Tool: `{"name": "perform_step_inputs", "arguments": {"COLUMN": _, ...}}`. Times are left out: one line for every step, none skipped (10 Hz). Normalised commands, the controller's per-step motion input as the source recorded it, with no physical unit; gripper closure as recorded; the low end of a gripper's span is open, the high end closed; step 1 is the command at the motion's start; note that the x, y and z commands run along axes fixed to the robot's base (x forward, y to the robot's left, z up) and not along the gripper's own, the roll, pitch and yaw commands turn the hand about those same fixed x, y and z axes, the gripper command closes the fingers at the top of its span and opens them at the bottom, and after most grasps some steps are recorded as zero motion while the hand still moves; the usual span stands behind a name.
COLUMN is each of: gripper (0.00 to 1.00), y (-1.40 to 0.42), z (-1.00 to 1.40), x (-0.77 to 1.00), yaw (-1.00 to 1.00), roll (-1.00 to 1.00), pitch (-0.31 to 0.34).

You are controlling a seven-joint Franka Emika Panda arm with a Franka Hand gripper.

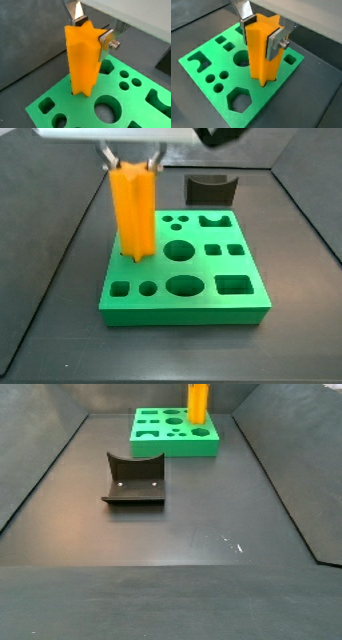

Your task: Insert the star object.

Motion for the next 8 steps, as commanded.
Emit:
{"name": "perform_step_inputs", "arguments": {"gripper": 1.00, "y": 0.00, "z": -0.27, "x": 0.00, "yaw": 0.12, "roll": 0.09, "pitch": 0.000}}
{"name": "perform_step_inputs", "arguments": {"gripper": 1.00, "y": -0.04, "z": -0.31, "x": 0.07, "yaw": 0.03, "roll": 0.12, "pitch": 0.000}}
{"name": "perform_step_inputs", "arguments": {"gripper": 1.00, "y": -0.05, "z": -0.33, "x": 0.11, "yaw": 0.00, "roll": 0.13, "pitch": 0.027}}
{"name": "perform_step_inputs", "arguments": {"gripper": 1.00, "y": -0.05, "z": -0.40, "x": 0.06, "yaw": 0.00, "roll": 0.12, "pitch": 0.000}}
{"name": "perform_step_inputs", "arguments": {"gripper": 1.00, "y": -0.06, "z": -0.43, "x": 0.00, "yaw": 0.00, "roll": 0.13, "pitch": 0.000}}
{"name": "perform_step_inputs", "arguments": {"gripper": 1.00, "y": -0.06, "z": -0.42, "x": 0.01, "yaw": 0.00, "roll": 0.12, "pitch": 0.000}}
{"name": "perform_step_inputs", "arguments": {"gripper": 1.00, "y": -0.05, "z": -0.40, "x": 0.00, "yaw": 0.00, "roll": 0.13, "pitch": 0.000}}
{"name": "perform_step_inputs", "arguments": {"gripper": 1.00, "y": -0.03, "z": -0.33, "x": 0.00, "yaw": 0.00, "roll": 0.13, "pitch": -0.003}}
